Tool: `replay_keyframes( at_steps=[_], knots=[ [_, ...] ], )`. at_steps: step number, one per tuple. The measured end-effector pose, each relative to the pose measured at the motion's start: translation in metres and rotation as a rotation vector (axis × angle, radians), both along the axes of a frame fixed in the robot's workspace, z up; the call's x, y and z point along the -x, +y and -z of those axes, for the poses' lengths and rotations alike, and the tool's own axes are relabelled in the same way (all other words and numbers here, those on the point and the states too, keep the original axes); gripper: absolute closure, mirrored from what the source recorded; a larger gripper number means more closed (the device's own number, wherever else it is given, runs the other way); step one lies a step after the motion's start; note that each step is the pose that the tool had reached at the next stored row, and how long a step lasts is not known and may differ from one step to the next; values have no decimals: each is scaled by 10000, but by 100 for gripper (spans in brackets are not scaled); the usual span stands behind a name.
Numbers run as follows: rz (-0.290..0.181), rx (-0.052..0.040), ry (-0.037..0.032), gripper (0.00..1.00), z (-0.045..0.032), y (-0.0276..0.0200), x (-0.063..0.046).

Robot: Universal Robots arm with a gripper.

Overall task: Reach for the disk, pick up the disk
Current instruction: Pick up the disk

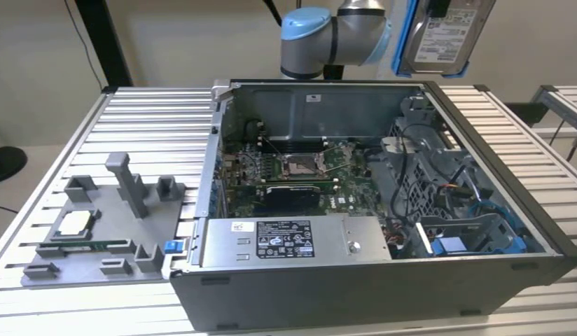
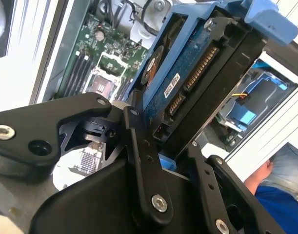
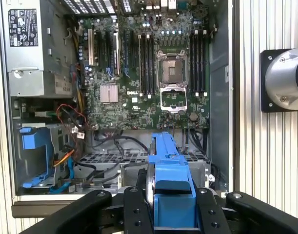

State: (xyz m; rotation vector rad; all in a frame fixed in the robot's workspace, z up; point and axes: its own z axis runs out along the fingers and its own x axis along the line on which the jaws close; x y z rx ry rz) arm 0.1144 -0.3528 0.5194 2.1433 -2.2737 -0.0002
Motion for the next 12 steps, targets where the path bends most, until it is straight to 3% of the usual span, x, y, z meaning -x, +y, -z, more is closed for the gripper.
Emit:
replay_keyframes(
  at_steps=[12],
  knots=[
    [0, 2, 0, 100, -1, -27, -6]
  ],
)
